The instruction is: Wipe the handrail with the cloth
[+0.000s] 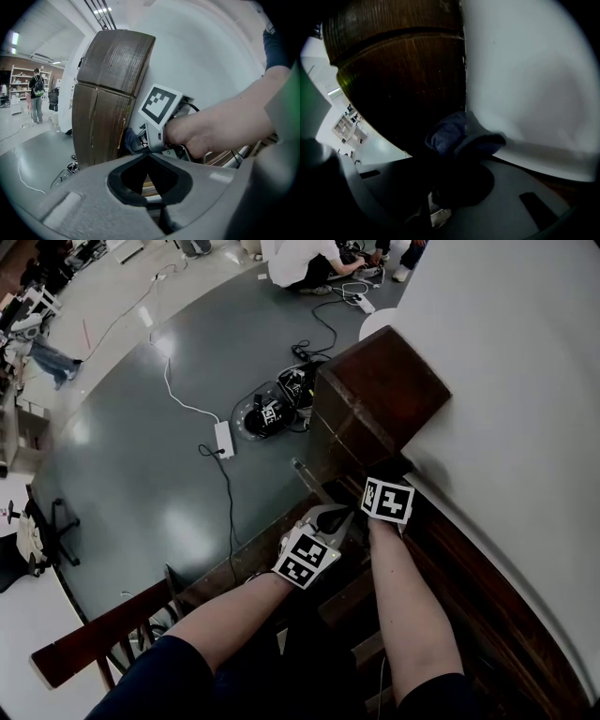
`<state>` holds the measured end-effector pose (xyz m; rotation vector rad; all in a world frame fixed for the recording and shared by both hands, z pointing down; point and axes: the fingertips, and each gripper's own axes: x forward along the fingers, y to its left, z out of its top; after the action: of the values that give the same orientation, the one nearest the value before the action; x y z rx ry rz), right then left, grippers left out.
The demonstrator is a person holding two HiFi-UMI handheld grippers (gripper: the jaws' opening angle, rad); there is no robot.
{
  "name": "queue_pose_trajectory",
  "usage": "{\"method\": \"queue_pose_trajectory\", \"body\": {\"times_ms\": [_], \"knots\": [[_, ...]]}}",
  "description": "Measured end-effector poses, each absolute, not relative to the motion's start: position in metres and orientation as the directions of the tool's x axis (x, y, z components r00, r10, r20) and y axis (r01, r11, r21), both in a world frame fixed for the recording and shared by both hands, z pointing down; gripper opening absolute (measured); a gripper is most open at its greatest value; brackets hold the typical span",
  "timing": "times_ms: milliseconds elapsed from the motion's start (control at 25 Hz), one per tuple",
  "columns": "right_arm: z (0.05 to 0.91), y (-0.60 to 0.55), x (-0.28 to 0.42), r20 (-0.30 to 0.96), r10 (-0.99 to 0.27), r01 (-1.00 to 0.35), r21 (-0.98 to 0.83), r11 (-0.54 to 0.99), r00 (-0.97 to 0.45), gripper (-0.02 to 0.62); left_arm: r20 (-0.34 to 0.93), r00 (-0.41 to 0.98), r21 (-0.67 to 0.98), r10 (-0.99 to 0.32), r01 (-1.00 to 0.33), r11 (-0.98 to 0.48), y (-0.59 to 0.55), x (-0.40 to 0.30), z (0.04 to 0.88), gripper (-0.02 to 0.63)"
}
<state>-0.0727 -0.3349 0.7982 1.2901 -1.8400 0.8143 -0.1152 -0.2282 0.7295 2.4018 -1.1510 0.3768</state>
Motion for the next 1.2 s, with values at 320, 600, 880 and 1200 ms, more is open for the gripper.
{"method": "queue_pose_trajectory", "body": {"times_ms": [320,600,880,1200], "knots": [[0.728,-0.303,-0.059,0.795,-0.54,-0.948,-0.132,0.29,-0.276,0.08,0.404,0.645,0.274,-0.649,-0.762,-0.587,-0.206,-0.111,0.684,-0.002],[0.637,-0.25,-0.064,0.689,-0.623,-0.924,-0.204,0.322,-0.369,0.08,0.357,0.711,0.237,-0.606,-0.696,-0.678,-0.169,-0.115,0.617,-0.002],[0.558,-0.16,-0.059,0.594,-0.679,-0.902,-0.254,0.35,-0.431,0.08,0.278,0.833,0.22,-0.478,-0.54,-0.812,-0.088,-0.095,0.52,-0.002],[0.475,-0.086,-0.062,0.453,-0.748,-0.875,-0.263,0.407,-0.485,0.08,0.184,0.889,0.238,-0.419,-0.454,-0.859,-0.039,-0.099,0.43,-0.002]]}}
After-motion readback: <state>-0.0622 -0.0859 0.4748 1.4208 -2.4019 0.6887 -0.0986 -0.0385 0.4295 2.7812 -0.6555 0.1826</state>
